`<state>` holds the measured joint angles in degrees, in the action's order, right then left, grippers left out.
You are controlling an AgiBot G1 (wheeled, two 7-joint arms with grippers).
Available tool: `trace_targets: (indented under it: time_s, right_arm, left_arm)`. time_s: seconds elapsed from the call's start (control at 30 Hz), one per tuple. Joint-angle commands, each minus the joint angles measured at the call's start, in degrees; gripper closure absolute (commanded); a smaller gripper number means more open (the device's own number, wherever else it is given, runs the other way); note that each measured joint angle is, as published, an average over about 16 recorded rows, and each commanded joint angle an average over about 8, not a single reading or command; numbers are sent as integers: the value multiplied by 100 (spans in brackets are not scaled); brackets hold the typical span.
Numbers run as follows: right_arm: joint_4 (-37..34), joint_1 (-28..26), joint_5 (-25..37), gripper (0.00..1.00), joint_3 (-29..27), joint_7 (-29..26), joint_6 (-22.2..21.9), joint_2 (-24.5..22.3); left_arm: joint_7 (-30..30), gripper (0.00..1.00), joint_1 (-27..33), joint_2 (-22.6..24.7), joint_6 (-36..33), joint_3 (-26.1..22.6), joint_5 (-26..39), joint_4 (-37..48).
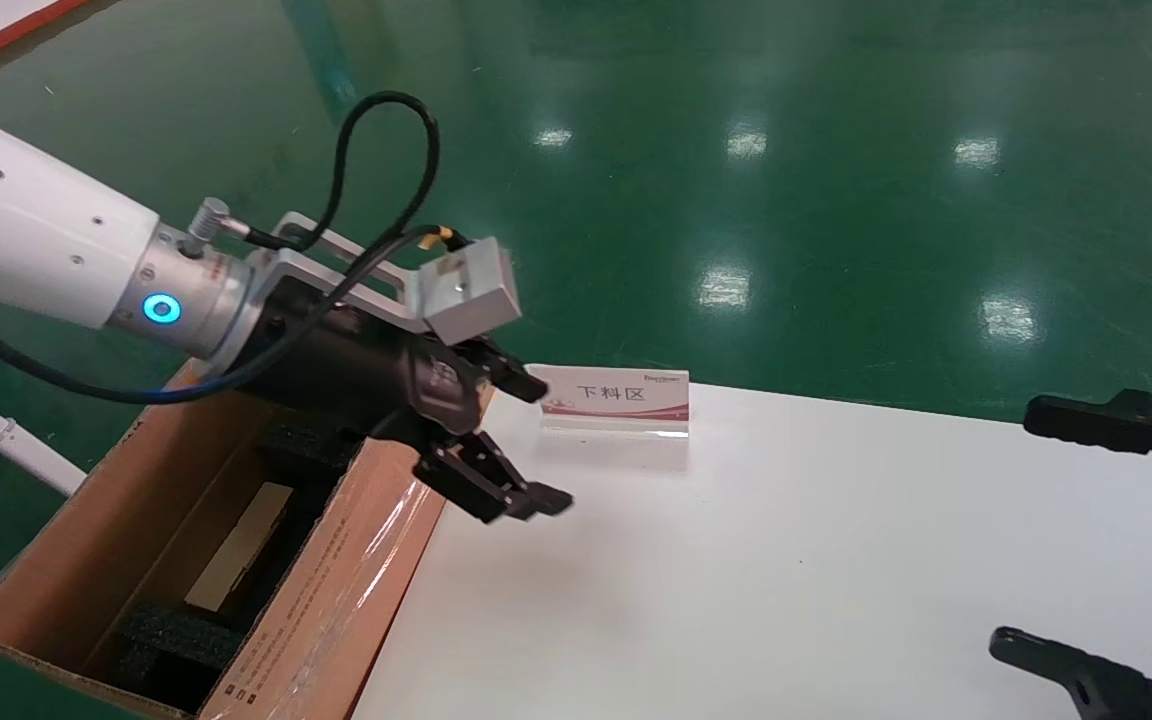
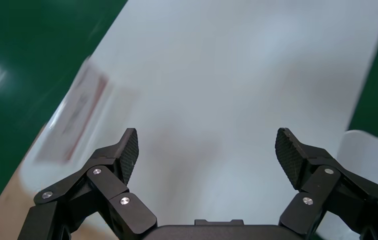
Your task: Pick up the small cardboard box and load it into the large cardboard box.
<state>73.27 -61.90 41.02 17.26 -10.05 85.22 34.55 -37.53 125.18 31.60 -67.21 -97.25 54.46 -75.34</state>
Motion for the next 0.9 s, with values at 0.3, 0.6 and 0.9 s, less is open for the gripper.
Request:
trace_targets:
  time_s: [0.3,0.6,0.9]
  right_arm:
    - [0,-1,-2,0,3,1,-1,-1]
    - [0,-1,-3,0,5,3,-2,-2]
    - [0,-2,-5,0,7,4,-3,-3]
  left_arm:
    - [687,0,-1631,88,-474,2083,-323,45]
    - [1306,0,-3101,167,-901,3960,-614,86]
    - [1924,0,-4569,246,-1327,5834,-905,126]
